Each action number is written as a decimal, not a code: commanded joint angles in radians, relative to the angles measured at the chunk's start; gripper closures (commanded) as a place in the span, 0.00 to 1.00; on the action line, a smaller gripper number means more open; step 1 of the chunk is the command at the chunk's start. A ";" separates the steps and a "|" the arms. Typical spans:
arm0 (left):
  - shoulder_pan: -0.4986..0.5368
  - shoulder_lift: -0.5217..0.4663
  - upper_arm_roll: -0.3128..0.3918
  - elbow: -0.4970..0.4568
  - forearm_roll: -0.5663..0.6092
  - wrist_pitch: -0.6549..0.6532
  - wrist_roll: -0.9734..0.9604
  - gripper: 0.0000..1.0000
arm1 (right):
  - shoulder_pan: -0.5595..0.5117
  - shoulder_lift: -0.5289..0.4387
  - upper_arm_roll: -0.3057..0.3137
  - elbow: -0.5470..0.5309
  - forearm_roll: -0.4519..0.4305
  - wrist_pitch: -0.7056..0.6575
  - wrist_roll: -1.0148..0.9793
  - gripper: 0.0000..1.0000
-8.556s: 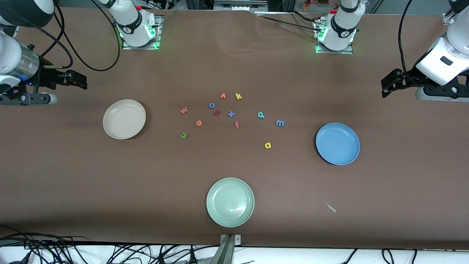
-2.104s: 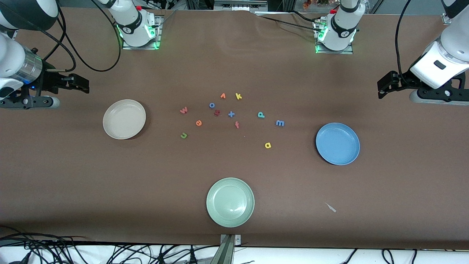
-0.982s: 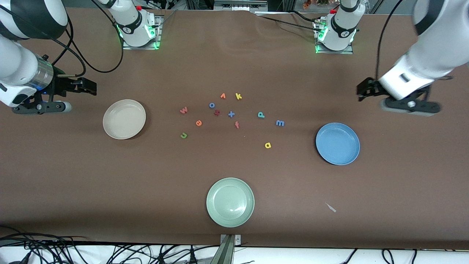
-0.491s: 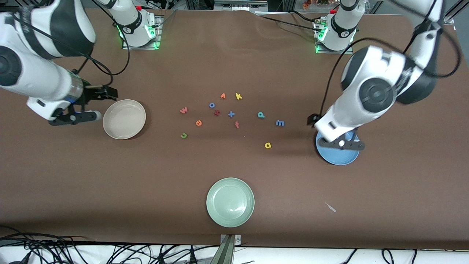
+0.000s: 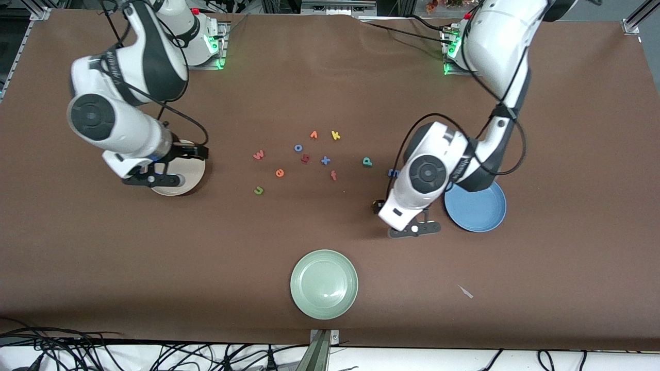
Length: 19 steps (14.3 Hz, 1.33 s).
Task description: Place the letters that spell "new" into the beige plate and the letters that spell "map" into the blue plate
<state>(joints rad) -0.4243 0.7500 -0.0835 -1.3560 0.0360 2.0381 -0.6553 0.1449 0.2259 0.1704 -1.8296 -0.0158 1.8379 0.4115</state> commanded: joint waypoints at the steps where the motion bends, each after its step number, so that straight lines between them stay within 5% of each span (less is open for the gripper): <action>1: -0.037 0.043 0.010 0.037 -0.014 0.004 -0.017 0.00 | -0.004 -0.049 0.073 -0.138 0.007 0.119 0.209 0.00; 8: -0.070 0.120 0.010 0.023 -0.002 0.026 0.002 0.00 | -0.001 -0.025 0.179 -0.390 0.004 0.498 0.674 0.00; 15: -0.062 0.115 0.010 -0.054 -0.007 0.122 0.002 0.01 | 0.044 0.058 0.179 -0.402 -0.001 0.613 0.891 0.00; 19: -0.063 0.112 0.010 -0.074 -0.010 0.120 0.002 0.36 | 0.048 0.116 0.178 -0.402 -0.007 0.708 0.905 0.00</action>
<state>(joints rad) -0.4843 0.8790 -0.0794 -1.3992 0.0359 2.1464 -0.6644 0.1886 0.3110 0.3488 -2.2264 -0.0161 2.4913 1.2922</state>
